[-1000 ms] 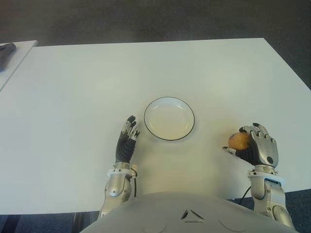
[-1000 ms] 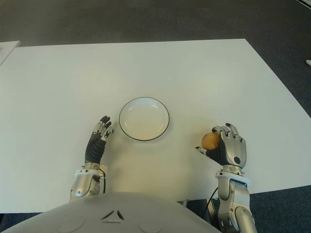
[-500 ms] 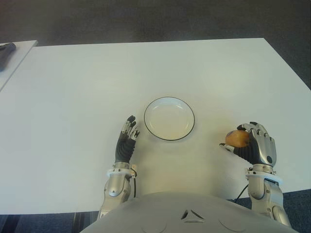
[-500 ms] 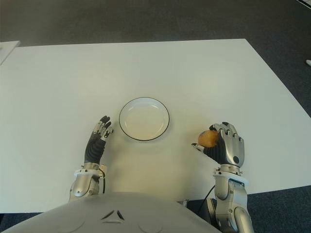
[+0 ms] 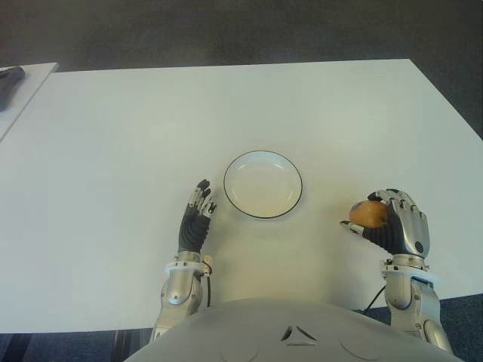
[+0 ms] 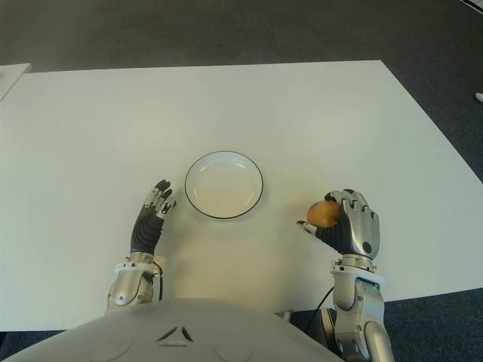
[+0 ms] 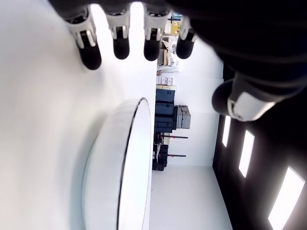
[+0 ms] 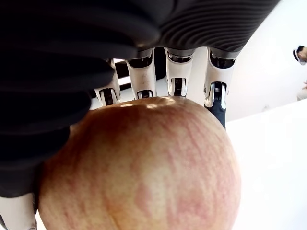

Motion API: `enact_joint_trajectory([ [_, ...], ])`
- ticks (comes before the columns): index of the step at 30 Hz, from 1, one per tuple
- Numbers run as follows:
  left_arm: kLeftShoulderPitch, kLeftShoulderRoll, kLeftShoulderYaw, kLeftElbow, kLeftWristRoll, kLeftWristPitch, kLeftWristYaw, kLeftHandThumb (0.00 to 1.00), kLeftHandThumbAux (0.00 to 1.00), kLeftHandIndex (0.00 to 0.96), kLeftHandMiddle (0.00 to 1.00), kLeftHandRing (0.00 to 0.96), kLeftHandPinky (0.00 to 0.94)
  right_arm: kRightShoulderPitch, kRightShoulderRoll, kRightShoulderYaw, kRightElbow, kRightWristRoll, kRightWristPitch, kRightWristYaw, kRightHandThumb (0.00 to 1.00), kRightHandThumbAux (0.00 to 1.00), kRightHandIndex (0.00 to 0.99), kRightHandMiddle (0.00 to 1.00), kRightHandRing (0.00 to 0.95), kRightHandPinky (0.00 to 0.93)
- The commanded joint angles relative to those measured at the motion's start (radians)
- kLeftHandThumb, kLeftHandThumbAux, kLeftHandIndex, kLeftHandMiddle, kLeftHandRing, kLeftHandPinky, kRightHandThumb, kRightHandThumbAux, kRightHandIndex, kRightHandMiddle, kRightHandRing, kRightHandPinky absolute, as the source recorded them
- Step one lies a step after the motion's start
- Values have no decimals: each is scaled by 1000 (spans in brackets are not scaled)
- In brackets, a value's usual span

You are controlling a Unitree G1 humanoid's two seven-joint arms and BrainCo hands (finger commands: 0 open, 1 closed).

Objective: Put the apples into the plate.

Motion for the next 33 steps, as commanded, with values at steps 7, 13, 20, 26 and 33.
enact_joint_trajectory([
  [7, 15, 15, -2, -12, 13, 21, -10, 0, 456, 0, 0, 0, 0, 9, 8, -13, -19, 13, -10, 3, 722, 713, 439, 871, 860, 773],
  [13, 14, 4, 0, -14, 6, 22, -2, 0, 451, 0, 0, 0, 0, 11, 6, -13, -23, 14, -10, 10, 720, 714, 439, 870, 858, 775],
  [20, 23, -1, -1, -25, -5, 23, -4, 0, 450, 0, 0, 0, 0, 15, 6, -13, -27, 7, -8, 10, 719, 714, 439, 871, 859, 788],
  [26, 22, -3, 0, -22, -7, 19, -3, 0, 449, 0, 0, 0, 0, 16, 9, -12, -28, 7, -7, 9, 719, 714, 439, 872, 859, 779],
  [33, 17, -7, -1, -22, -1, 30, 0, 0, 444, 0, 0, 0, 0, -45, -1, -22, -27, 20, 10, 42, 721, 713, 439, 871, 860, 795],
])
